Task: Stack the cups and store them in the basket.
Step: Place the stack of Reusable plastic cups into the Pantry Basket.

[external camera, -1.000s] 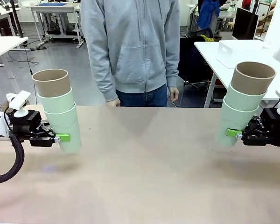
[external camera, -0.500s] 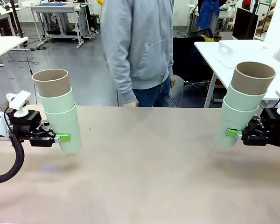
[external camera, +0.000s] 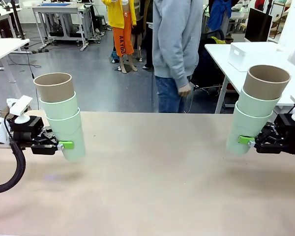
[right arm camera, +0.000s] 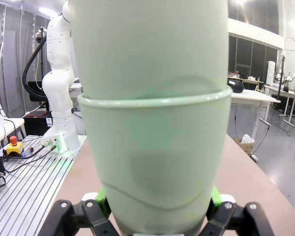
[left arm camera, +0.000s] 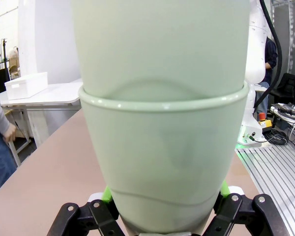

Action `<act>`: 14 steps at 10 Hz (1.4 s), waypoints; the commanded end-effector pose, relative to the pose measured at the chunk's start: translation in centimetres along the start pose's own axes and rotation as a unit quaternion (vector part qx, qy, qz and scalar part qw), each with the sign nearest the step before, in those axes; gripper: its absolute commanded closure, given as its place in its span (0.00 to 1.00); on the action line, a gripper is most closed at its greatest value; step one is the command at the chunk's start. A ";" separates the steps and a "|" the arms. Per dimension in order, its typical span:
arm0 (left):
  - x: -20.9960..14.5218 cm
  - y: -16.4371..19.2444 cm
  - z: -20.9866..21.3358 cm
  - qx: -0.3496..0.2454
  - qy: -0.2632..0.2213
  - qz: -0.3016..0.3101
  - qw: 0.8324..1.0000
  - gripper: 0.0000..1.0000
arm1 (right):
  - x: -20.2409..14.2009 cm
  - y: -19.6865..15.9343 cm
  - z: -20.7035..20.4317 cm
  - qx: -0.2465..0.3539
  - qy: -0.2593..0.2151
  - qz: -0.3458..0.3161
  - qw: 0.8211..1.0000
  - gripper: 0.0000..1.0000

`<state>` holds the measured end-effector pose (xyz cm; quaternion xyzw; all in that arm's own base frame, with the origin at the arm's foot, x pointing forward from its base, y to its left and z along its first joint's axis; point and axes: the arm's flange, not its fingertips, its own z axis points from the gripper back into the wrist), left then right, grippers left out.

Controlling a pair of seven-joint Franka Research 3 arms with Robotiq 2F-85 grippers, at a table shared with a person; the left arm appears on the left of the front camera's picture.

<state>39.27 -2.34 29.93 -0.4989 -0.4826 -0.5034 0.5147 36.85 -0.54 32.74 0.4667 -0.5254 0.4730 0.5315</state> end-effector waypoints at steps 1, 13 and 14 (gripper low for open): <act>0.4 0.0 0.0 -0.005 0.000 -0.003 1.000 0.15 | 0.6 -0.1 -0.1 -0.006 -0.005 0.008 1.000 0.17; 0.4 0.0 0.0 -0.005 0.000 -0.003 1.000 0.15 | 0.6 -0.1 -0.1 -0.006 -0.005 0.008 1.000 0.17; 0.4 0.0 0.0 -0.005 0.000 -0.003 1.000 0.15 | 0.6 -0.1 -0.1 -0.006 -0.005 0.008 1.000 0.17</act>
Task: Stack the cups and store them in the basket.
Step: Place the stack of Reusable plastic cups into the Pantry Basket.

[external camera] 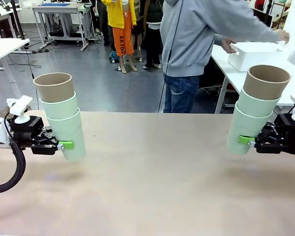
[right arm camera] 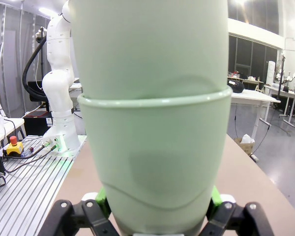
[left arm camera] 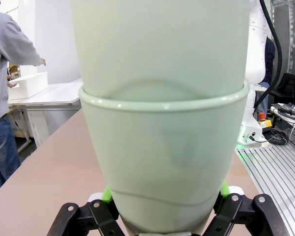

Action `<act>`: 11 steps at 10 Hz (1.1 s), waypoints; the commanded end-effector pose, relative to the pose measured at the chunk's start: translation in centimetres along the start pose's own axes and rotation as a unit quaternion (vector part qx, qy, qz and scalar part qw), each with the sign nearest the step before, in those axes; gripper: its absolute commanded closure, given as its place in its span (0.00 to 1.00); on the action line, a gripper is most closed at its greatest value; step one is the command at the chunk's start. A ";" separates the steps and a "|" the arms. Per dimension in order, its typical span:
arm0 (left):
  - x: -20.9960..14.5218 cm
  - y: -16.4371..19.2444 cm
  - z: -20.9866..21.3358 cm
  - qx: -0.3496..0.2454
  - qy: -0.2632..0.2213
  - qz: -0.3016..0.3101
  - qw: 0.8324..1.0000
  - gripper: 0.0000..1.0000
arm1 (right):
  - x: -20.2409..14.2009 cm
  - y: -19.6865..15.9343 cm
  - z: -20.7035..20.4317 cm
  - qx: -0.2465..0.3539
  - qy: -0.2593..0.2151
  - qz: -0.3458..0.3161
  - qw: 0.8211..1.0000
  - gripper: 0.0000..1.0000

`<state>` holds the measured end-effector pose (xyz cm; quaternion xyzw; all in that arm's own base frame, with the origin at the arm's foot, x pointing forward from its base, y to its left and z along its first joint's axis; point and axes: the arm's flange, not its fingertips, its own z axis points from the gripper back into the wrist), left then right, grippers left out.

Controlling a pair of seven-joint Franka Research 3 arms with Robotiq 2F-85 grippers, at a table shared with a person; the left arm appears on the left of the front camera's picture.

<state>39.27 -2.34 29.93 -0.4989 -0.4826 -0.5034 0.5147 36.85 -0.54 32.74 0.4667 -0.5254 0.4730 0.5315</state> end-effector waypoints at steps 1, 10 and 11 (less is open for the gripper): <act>0.4 0.0 0.0 -0.005 0.000 -0.003 1.000 0.15 | 0.6 -0.1 -0.1 -0.006 -0.005 0.008 1.000 0.17; 0.4 0.0 0.0 -0.005 0.000 -0.003 1.000 0.15 | 0.6 -0.1 -0.1 -0.006 -0.005 0.008 1.000 0.17; 0.4 0.0 0.0 -0.005 0.000 -0.003 1.000 0.15 | 0.6 -0.1 -0.1 -0.006 -0.005 0.008 1.000 0.17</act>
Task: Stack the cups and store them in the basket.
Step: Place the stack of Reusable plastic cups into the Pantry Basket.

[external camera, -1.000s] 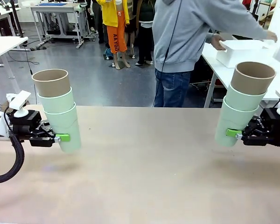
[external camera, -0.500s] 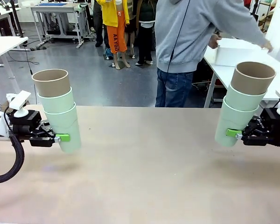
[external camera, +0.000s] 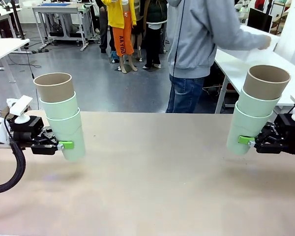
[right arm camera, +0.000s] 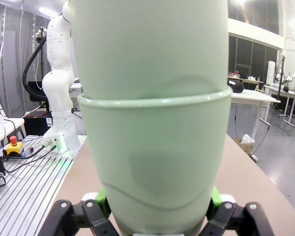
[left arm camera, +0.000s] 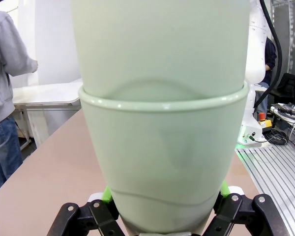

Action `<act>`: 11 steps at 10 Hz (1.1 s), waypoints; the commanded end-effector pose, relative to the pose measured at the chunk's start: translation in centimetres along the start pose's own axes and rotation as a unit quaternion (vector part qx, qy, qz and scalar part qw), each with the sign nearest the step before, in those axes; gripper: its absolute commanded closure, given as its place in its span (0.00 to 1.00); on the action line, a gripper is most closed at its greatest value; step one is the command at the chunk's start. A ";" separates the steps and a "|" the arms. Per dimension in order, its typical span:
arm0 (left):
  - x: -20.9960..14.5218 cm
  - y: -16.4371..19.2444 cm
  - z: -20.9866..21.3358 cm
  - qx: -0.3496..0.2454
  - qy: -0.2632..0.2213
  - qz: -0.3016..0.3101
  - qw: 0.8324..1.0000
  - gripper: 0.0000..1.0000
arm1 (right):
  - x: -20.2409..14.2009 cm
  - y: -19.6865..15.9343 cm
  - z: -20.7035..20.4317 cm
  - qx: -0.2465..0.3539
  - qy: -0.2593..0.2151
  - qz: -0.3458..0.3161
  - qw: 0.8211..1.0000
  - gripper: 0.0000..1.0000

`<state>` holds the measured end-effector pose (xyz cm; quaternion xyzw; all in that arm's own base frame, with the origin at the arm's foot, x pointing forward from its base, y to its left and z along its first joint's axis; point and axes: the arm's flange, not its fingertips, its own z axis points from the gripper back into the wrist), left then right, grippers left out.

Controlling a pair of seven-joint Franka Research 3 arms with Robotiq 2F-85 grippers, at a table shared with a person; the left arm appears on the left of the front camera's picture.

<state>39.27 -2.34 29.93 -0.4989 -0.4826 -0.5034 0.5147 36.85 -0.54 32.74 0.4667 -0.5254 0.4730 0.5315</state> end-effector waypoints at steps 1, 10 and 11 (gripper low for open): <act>0.4 0.0 0.0 -0.005 0.000 -0.003 1.000 0.15 | 0.6 -0.1 -0.1 -0.006 -0.005 0.008 1.000 0.17; 0.4 0.0 0.0 -0.005 0.000 -0.003 1.000 0.15 | 0.6 -0.1 -0.1 -0.006 -0.005 0.008 1.000 0.17; 0.4 0.0 0.0 -0.005 0.000 -0.003 1.000 0.15 | 0.6 -0.1 -0.1 -0.006 -0.005 0.008 1.000 0.17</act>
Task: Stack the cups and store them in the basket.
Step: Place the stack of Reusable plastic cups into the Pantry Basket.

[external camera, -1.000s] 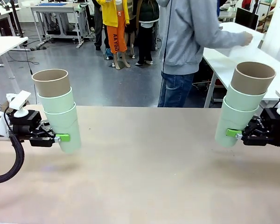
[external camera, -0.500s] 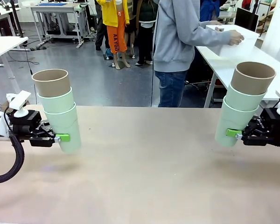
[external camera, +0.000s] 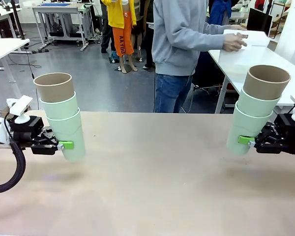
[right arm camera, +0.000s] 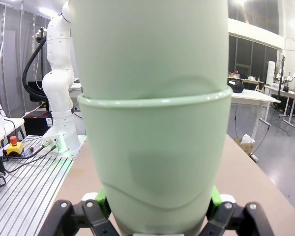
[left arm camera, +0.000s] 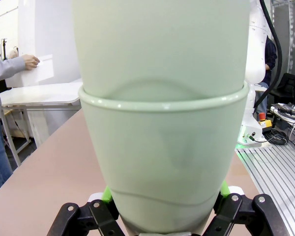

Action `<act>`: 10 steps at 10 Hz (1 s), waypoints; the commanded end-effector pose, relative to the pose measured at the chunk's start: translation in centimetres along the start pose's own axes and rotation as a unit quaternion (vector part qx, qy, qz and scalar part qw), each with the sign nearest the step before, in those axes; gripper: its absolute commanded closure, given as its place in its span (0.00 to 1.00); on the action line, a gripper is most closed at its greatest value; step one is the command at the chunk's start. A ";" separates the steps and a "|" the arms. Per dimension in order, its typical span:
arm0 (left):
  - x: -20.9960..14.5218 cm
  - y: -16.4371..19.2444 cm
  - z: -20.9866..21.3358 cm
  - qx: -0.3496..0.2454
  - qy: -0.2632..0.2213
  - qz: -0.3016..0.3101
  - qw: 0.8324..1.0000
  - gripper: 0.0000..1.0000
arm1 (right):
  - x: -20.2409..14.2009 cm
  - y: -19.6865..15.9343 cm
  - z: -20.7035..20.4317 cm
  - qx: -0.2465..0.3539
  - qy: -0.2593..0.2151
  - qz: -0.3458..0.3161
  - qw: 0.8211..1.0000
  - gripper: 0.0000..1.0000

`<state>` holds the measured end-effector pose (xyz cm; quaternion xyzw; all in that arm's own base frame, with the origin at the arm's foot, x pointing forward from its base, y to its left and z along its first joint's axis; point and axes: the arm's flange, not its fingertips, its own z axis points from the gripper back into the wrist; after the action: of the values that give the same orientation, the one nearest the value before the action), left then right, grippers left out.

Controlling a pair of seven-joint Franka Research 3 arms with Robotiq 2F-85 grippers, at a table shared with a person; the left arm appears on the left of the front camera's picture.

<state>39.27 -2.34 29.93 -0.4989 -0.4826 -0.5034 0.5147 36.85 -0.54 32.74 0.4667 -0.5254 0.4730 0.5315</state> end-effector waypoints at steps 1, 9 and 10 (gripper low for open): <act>0.4 0.0 0.0 -0.005 0.000 -0.003 1.000 0.15 | 0.6 -0.1 -0.1 -0.006 -0.005 0.008 1.000 0.17; 0.4 0.0 0.0 -0.005 0.000 -0.003 1.000 0.15 | 0.6 -0.1 -0.1 -0.006 -0.005 0.008 1.000 0.17; 0.4 0.0 0.0 -0.005 0.000 -0.003 1.000 0.15 | 0.6 -0.1 -0.1 -0.006 -0.005 0.008 1.000 0.17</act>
<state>39.27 -2.34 29.93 -0.4989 -0.4825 -0.5034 0.5147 36.85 -0.54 32.74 0.4667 -0.5254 0.4730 0.5315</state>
